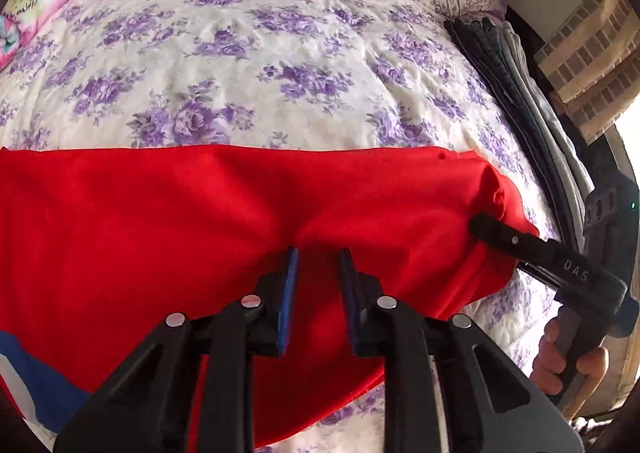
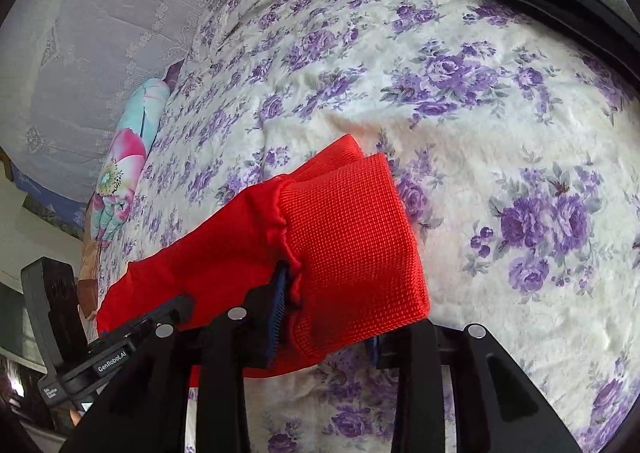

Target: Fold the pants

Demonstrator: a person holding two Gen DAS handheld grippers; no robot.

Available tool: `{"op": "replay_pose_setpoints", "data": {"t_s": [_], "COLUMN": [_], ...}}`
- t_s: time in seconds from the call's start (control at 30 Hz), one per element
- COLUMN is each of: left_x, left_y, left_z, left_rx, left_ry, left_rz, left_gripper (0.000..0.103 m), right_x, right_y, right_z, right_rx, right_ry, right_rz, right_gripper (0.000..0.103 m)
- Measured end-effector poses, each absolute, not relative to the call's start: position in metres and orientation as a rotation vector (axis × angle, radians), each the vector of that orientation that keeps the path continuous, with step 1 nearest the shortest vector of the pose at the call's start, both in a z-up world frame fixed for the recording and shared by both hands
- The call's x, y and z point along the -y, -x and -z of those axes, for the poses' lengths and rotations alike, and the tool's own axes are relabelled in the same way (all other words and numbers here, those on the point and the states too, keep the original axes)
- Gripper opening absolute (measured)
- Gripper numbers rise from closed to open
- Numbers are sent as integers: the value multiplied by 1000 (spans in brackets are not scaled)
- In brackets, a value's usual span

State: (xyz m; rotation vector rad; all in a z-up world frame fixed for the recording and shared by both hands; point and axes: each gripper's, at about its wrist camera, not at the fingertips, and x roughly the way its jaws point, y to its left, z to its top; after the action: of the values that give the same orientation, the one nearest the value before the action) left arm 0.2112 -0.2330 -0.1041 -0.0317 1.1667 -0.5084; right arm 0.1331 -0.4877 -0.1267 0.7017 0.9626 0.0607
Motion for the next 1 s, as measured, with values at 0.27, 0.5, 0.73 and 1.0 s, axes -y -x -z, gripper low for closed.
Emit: {"op": "replay_pose_setpoints", "data": {"t_s": [0.27,0.5,0.73,1.0], "left_x": [230,230,225,129], "left_y": [-207,-205,-188,-184], "left_z": [111,112,107,74], "left_rx": [-1141,-1127,-1146,-1102], "left_ry": [83,88,115,310], "left_rz": [528,526,583,560], "left_gripper": [16,15,15,7], "right_x": [485,492,470,383], "right_y": [-132,-125,-125,-124], "right_z": [124,119,74,-1], "right_rx": [-959,-931,-877,-820], "right_ry": [-696,-762,-617,-261], "right_rz": [-57,-53,-31,-28], "right_gripper": [37,24,19,18]}}
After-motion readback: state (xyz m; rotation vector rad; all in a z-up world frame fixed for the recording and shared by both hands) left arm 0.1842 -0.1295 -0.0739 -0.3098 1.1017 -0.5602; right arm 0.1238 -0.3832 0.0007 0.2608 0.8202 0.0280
